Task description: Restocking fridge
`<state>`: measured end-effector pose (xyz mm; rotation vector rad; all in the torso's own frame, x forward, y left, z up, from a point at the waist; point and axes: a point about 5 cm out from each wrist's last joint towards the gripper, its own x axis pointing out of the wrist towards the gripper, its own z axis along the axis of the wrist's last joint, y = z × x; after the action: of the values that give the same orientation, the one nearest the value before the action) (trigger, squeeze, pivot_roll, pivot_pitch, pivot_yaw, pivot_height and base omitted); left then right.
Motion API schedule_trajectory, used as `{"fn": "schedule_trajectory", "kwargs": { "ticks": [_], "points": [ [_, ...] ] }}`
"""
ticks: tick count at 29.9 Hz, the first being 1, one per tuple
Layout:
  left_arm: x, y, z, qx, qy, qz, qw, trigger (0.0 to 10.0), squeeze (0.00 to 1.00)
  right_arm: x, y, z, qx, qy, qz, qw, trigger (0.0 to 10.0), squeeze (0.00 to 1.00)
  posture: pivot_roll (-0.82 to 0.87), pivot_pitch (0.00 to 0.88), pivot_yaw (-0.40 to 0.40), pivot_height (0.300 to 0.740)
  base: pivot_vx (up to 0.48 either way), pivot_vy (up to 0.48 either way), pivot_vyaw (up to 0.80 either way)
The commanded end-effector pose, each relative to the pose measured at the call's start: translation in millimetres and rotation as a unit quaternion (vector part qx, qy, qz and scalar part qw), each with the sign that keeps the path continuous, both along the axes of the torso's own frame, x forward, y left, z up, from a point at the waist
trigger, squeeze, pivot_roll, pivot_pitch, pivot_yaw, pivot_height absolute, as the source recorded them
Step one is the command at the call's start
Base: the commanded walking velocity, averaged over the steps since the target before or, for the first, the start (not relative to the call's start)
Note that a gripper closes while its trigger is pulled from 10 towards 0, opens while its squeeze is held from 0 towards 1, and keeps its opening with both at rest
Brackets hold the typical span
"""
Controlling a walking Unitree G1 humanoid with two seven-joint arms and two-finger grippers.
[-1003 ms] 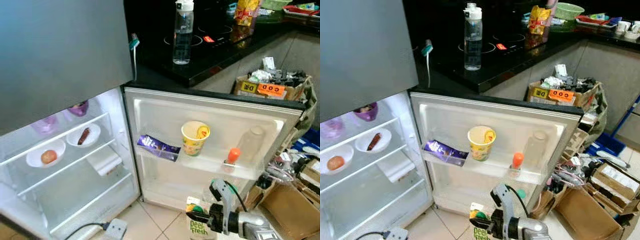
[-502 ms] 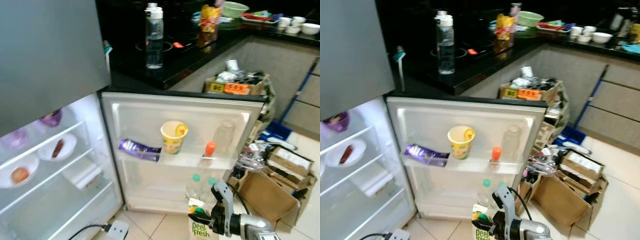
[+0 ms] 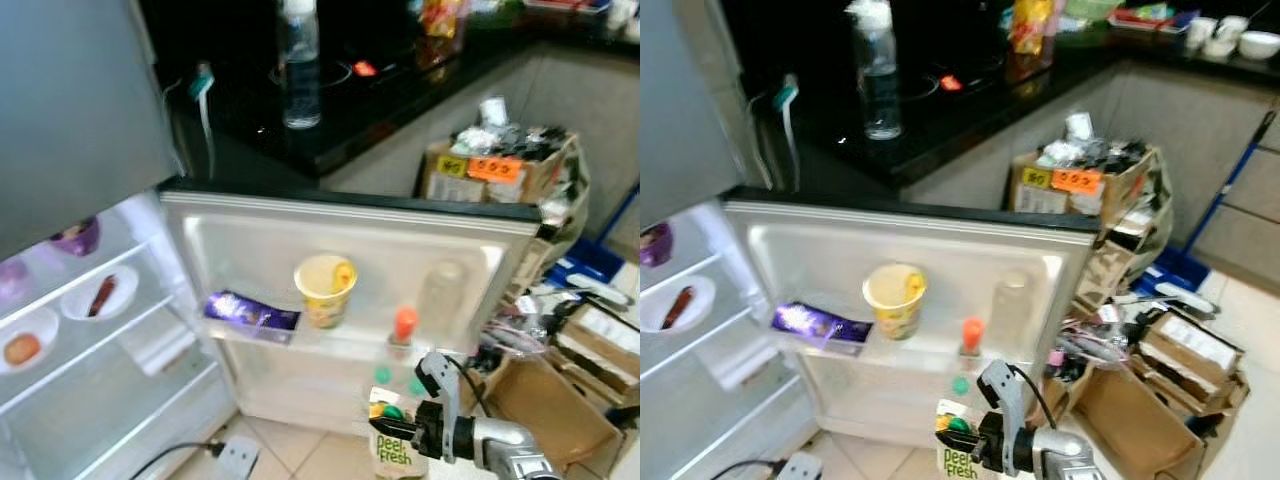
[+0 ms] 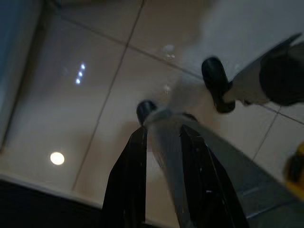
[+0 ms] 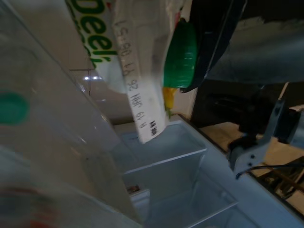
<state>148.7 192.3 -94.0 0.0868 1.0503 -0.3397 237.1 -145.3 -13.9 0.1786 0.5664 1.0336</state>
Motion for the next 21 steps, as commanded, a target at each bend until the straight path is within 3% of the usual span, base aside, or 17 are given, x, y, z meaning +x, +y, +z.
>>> {"fn": "schedule_trajectory", "kwargs": {
  "ticks": [1,14,21],
  "points": [
    [-12.2,3.5,-4.3,0.006,0.021,0.005,1.000,10.0,0.00,0.2,5.1,1.0,0.005,-0.001,0.009,1.000,10.0,0.00,-0.07,0.000,-0.023,0.740,0.000,0.000,0.00],
    [-12.9,1.3,-4.8,0.002,0.021,0.004,1.000,10.0,0.00,-1.5,19.1,6.6,0.031,-0.008,0.055,0.998,10.0,0.00,-0.07,0.000,-0.026,0.740,0.000,0.000,0.00],
    [-13.4,1.5,-4.9,0.003,0.019,0.008,1.000,10.0,0.00,-10.5,28.3,15.4,0.077,0.005,0.129,0.989,10.0,0.00,-0.07,0.000,-0.027,0.740,0.000,0.000,0.76]
  ]
}}
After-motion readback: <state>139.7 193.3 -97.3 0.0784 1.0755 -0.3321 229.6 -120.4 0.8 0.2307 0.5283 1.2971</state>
